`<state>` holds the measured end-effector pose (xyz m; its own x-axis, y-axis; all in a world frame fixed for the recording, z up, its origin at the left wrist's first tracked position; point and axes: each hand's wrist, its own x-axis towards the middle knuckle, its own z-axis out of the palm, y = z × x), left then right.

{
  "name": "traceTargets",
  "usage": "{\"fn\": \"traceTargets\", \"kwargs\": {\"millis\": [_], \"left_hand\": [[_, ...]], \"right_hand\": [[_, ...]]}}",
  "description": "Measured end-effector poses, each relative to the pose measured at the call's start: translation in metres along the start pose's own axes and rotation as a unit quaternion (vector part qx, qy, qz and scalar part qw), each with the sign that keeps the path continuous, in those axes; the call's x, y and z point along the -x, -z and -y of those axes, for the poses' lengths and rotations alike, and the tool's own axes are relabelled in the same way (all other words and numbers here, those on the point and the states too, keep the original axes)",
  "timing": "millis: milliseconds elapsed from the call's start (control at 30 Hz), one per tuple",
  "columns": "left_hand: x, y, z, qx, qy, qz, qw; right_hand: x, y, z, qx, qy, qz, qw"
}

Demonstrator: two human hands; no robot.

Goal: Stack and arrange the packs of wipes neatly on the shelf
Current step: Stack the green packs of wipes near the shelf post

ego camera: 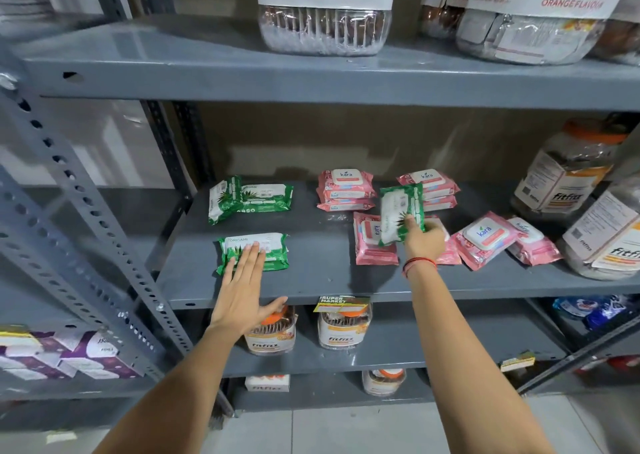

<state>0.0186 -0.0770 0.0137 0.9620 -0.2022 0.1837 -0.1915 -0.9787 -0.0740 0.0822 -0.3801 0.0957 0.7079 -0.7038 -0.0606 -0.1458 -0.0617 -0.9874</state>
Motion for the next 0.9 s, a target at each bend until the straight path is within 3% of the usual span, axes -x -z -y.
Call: {"fn": "traceTargets", "kwargs": {"millis": [167, 333, 567, 667, 733, 833, 900], "left_hand": [[0.011, 0.002, 0.029, 0.001, 0.064, 0.038, 0.997], [0.023, 0.000, 0.046, 0.126, 0.148, 0.031, 0.980], [0.030, -0.016, 0.054, 0.151, 0.205, 0.067, 0.965], [0.029, -0.021, 0.053, 0.106, 0.195, 0.084, 0.972], [0.029, -0.023, 0.053, 0.087, 0.193, 0.089, 0.973], [0.029, -0.022, 0.053, 0.085, 0.191, 0.087, 0.974], [0.029, -0.022, 0.053, 0.090, 0.190, 0.080, 0.974]], "right_hand": [[0.035, -0.047, -0.003, -0.063, -0.066, 0.137, 0.986], [0.076, -0.099, -0.009, -0.057, -0.139, 0.258, 0.954], [0.123, -0.140, -0.017, -0.017, -0.168, 0.330, 0.929], [0.123, -0.141, -0.010, 0.089, -0.095, 0.345, 0.930], [0.118, -0.138, -0.003, 0.231, 0.013, 0.364, 0.902], [0.108, -0.137, 0.018, 0.366, 0.219, 0.393, 0.815], [0.099, -0.141, 0.037, 0.383, 0.335, 0.477, 0.716]]}}
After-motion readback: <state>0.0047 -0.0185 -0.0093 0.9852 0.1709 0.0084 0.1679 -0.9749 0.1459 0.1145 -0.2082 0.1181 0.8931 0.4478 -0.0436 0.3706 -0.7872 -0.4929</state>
